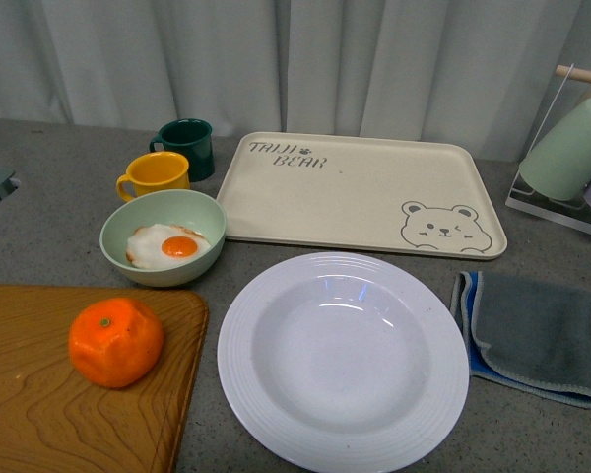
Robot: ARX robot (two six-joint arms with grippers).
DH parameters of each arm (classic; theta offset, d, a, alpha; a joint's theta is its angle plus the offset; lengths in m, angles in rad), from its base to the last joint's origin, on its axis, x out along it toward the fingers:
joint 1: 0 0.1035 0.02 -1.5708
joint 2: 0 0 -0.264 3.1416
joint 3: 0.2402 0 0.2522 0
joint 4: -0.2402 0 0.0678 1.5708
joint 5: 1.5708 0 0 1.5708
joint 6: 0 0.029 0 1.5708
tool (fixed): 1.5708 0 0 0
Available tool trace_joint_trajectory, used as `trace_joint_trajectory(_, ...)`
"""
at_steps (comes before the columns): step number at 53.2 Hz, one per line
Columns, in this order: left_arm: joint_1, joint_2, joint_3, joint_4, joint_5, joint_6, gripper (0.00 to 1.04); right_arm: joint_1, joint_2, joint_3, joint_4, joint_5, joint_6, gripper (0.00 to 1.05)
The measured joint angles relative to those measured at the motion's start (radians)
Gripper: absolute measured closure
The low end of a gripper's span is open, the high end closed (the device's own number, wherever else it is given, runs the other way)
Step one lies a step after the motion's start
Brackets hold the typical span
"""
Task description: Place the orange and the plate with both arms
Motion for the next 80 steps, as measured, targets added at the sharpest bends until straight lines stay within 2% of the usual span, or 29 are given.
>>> trace_joint_trajectory(80,0.0,0.0,0.0,0.0,0.0,0.0,0.07,0.0,0.0,0.0,0.0,0.0,0.0,0.09)
